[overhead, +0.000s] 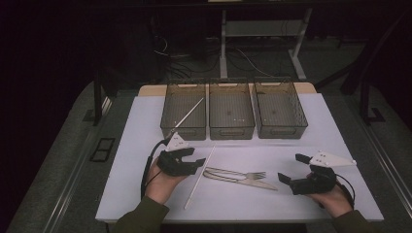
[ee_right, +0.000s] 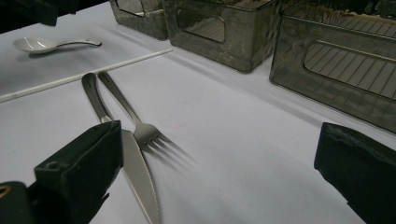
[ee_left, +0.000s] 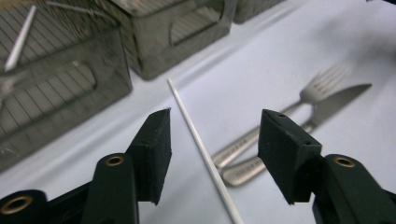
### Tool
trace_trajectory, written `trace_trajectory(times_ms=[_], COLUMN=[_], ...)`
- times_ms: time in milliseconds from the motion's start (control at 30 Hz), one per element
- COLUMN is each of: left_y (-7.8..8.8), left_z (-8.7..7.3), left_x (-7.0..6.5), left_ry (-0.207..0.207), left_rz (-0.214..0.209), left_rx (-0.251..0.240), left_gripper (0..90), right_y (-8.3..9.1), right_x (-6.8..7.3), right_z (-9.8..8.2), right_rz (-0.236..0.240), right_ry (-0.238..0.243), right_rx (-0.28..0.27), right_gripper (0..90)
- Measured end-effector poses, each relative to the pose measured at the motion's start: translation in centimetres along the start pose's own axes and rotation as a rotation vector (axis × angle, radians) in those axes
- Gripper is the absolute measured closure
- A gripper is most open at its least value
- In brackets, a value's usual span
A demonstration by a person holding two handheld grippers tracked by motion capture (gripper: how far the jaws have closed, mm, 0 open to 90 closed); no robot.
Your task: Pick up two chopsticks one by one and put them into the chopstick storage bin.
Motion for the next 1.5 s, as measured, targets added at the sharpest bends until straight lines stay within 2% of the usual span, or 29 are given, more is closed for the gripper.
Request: trace_trajectory(times_ms=[200, 367, 533, 567, 667, 733, 900, 1033, 1200, 1233, 1267, 1333, 1433, 1500], left_y=[-0.3, -1.0, -1.5, -1.6, -1.9, -2.1, -2.8, -2.9, -2.9, -2.9, -2.8, -2.7, -2.5, -2.3], left_z=[-1.8, -2.7, -3.0, -3.1, -3.2, -3.4, -3.6, -3.7, -3.7, -3.6, -3.6, -3.5, -3.6, -3.6], left_x=[-0.7, -0.9, -1.0, -1.0, -1.1, -1.2, -1.3, -1.3, -1.2, -1.1, -1.1, -0.8, -0.3, 0.0], left_ry=[0.01, 0.032, 0.011, 0.023, 0.01, 0.014, -0.006, -0.003, -0.016, -0.033, -0.026, -0.044, -0.037, -0.039], left_rz=[-0.011, -0.015, -0.019, -0.022, -0.031, -0.03, -0.019, -0.004, 0.003, 0.001, 0.004, 0.011, 0.011, 0.029], left_rx=[0.032, 0.086, 0.127, 0.133, 0.153, 0.166, 0.209, 0.217, 0.224, 0.228, 0.229, 0.232, 0.232, 0.239], left_gripper=[56.8, 63.1, 66.9, 68.1, 70.4, 71.2, 72.5, 74.8, 77.9, 78.2, 78.7, 79.9, 80.4, 81.0], right_y=[0.1, 0.1, 0.1, 0.1, 0.1, 0.1, 0.1, 0.2, 0.3, 0.3, 0.3, 0.3, 0.4, 0.4], right_x=[0.0, 0.1, 0.0, 0.0, 0.1, 0.1, 0.1, 0.1, 0.1, 0.1, 0.1, 0.1, 0.1, 0.1], right_z=[0.0, 0.0, 0.0, 0.0, 0.0, 0.0, 0.0, 0.0, 0.0, 0.0, 0.0, 0.1, 0.1, 0.1], right_rz=[-0.004, -0.007, -0.008, -0.009, -0.007, -0.008, -0.009, -0.007, -0.009, -0.009, -0.011, -0.012, -0.012, -0.013], right_ry=[-0.002, -0.001, 0.0, 0.001, 0.0, 0.001, 0.005, 0.006, 0.004, 0.004, 0.006, 0.006, 0.001, 0.001], right_rx=[0.0, 0.0, 0.0, 0.0, 0.001, 0.001, 0.0, -0.003, -0.006, -0.005, -0.005, -0.007, -0.008, -0.007], right_gripper=[1.4, 1.4, 1.4, 1.4, 1.4, 1.4, 1.4, 1.4, 1.4, 1.4, 1.4, 1.4, 1.4, 1.4])
Point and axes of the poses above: each handheld gripper's, and its own axes: y roughly backward along the jaws, z roughly out of its top, x roughly to its left, the point moved 1 cm from there along -y, roughly forward along the jaws, and after that the axes turned 3 degrees about y, right-handed, at the moved point
